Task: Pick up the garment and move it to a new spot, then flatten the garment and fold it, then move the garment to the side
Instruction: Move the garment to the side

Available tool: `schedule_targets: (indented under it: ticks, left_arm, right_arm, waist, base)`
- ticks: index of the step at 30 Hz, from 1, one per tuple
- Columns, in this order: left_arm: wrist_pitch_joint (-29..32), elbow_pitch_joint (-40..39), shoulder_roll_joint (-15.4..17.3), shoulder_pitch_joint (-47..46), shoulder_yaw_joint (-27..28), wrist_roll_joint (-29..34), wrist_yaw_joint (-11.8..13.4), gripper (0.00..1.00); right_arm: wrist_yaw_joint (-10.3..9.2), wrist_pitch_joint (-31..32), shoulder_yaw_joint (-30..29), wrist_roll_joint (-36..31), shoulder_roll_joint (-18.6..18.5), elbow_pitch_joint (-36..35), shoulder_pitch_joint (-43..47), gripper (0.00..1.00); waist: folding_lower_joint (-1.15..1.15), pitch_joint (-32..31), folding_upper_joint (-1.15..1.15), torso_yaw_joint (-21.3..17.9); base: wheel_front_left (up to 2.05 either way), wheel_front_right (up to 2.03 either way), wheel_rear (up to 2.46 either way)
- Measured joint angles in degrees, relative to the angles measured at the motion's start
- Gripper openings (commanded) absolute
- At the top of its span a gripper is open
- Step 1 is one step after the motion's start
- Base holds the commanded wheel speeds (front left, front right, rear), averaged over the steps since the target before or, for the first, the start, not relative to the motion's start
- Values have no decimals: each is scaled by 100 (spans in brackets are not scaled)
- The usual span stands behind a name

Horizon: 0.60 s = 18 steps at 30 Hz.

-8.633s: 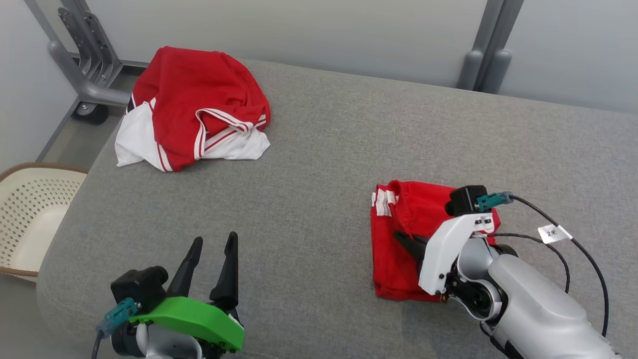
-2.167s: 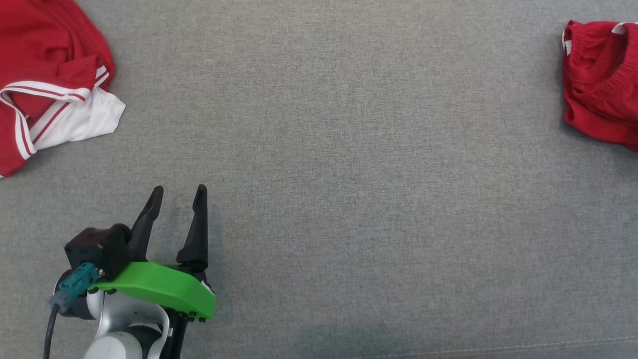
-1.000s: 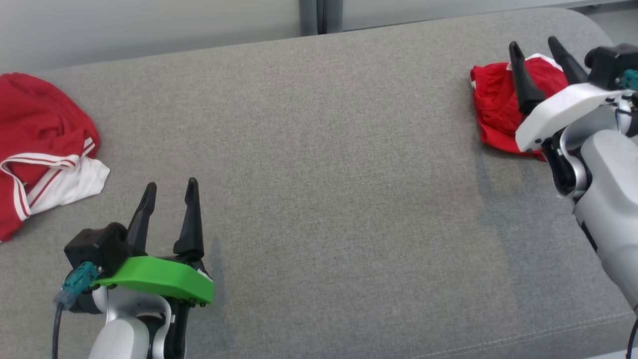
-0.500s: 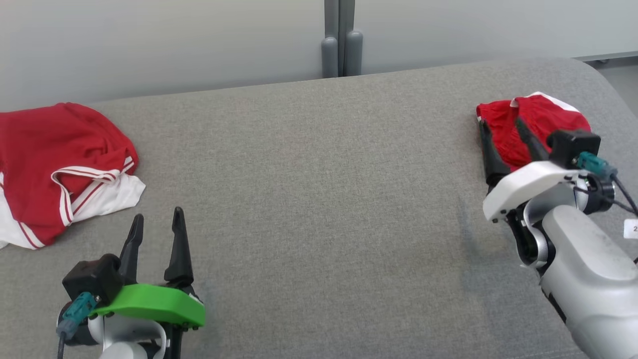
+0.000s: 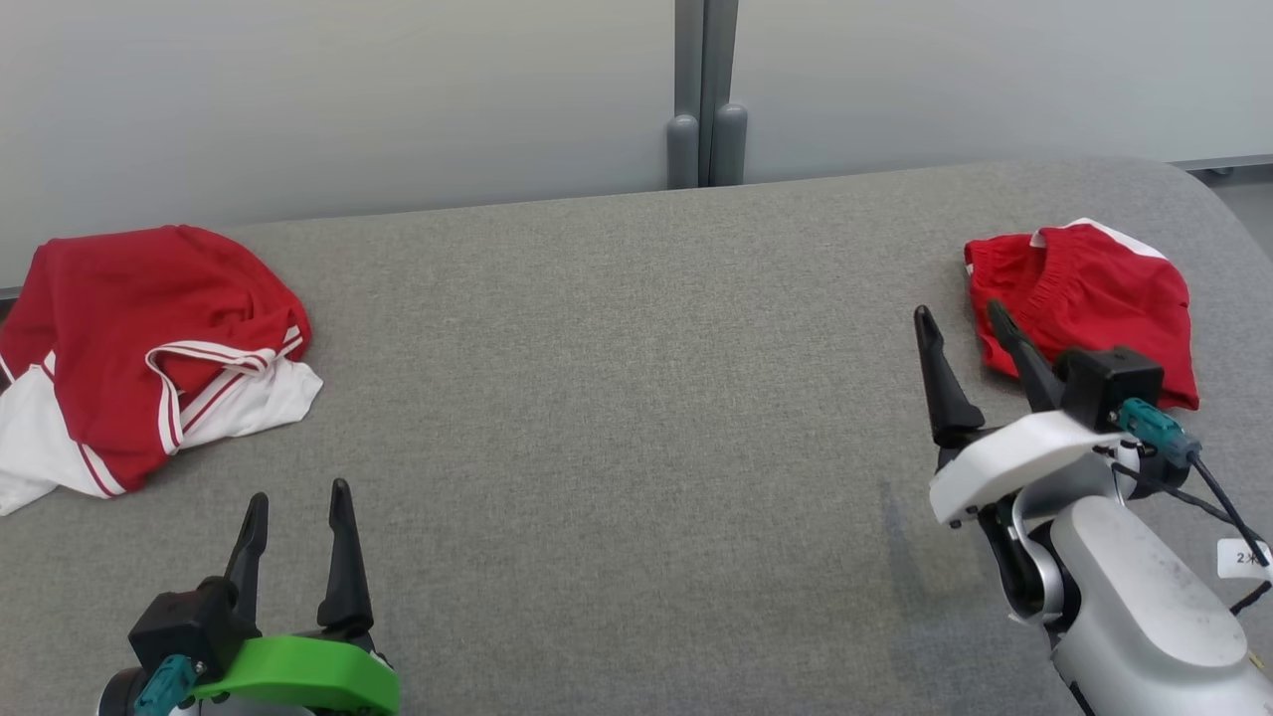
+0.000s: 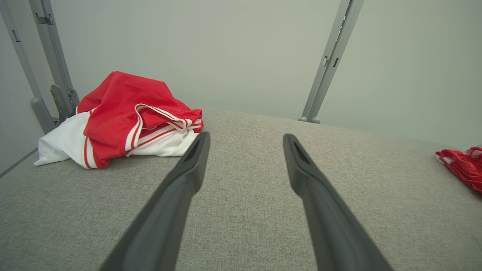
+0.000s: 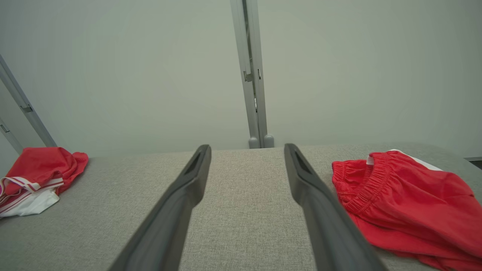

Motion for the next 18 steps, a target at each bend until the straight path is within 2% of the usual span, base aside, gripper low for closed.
schedule_targets:
  ticks: [11,18]
  left_arm:
    - [-87,19,-1,123,7,-1,0,100]
    - [-124,74,-1,154,1,-2,8,100]
  right_arm:
    - [-1,0,-321,-346,155,-309,854,100]
    - [-1,0,-438,-499,288,-497,1101,100]
  waist:
    - [0,-75,0,-20]
    - [0,-112,0,-49]
  base:
    - [0,0,0]
    - [0,0,0]
